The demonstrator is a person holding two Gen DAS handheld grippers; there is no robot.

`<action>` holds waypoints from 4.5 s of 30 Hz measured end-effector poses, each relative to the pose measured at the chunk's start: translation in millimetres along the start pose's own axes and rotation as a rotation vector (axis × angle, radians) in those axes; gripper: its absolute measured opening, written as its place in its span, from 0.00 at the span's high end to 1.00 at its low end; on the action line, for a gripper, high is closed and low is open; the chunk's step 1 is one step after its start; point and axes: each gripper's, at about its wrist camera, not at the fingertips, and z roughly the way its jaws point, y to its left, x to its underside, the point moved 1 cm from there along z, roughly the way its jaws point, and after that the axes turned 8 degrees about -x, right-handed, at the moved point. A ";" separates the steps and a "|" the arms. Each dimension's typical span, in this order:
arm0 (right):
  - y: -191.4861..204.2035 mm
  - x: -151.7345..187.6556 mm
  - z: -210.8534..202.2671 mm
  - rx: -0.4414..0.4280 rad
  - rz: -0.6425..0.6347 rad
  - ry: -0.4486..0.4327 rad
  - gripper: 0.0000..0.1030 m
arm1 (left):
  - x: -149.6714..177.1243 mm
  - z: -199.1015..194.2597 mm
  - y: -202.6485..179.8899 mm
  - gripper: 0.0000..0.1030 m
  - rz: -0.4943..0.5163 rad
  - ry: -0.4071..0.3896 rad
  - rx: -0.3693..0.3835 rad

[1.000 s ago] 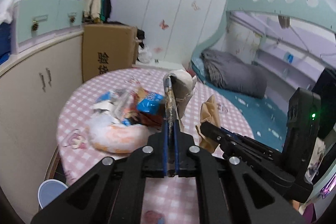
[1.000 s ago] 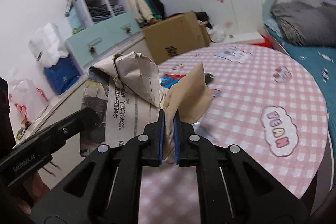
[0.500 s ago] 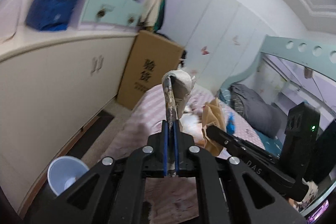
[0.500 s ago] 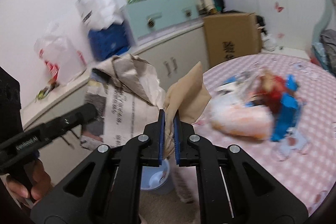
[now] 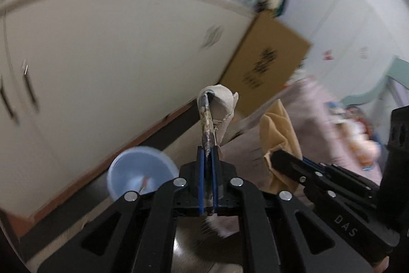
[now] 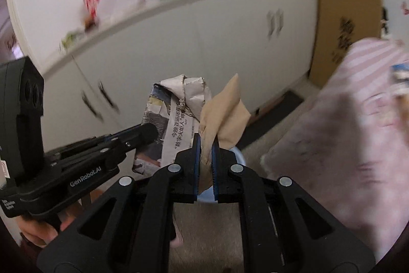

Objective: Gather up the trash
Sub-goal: 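Carry both held items over the wastebasket, then open both grippers to drop the paper bag and newspaper in, then move both tools back to the table, then grasp the blue chip bag with the right gripper while the left grasps the white plastic bag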

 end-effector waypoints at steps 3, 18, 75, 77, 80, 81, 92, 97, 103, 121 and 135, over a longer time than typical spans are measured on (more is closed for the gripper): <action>-5.9 10.5 65.5 -0.013 0.005 0.112 0.92 | 12.8 43.8 34.4 0.95 -0.036 0.086 -0.080; -43.2 34.0 227.4 0.022 0.057 0.258 0.37 | 35.1 168.3 116.3 0.95 -0.092 0.286 -0.287; -78.5 36.1 -239.1 0.468 0.139 -0.453 0.11 | -7.0 -105.8 -177.5 0.18 0.228 -0.251 0.004; -99.7 50.1 -259.2 0.506 0.183 -0.465 0.11 | 3.4 -104.5 -211.3 0.18 0.289 -0.231 0.042; -132.6 66.9 -279.4 0.540 0.243 -0.457 0.11 | 13.0 -95.7 -245.7 0.18 0.345 -0.189 0.092; -143.1 69.3 -282.0 0.548 0.258 -0.442 0.11 | 16.5 -91.4 -255.4 0.18 0.356 -0.175 0.102; -203.4 55.6 -251.1 0.596 0.260 -0.277 0.12 | 25.7 -46.7 -315.6 0.18 0.458 -0.073 0.093; -216.4 45.0 -239.1 0.556 0.263 -0.203 0.25 | 24.8 -35.7 -332.1 0.17 0.499 -0.054 0.090; -234.7 45.9 -239.9 0.540 0.280 -0.187 0.81 | 31.6 -19.9 -356.8 0.17 0.582 -0.028 0.098; -236.2 59.4 -267.6 0.508 0.311 -0.271 0.89 | 39.2 -0.5 -393.8 0.33 0.705 -0.039 0.041; -221.9 66.5 -275.4 0.525 0.310 -0.292 0.92 | 47.2 -19.6 -380.6 0.61 0.711 -0.086 0.032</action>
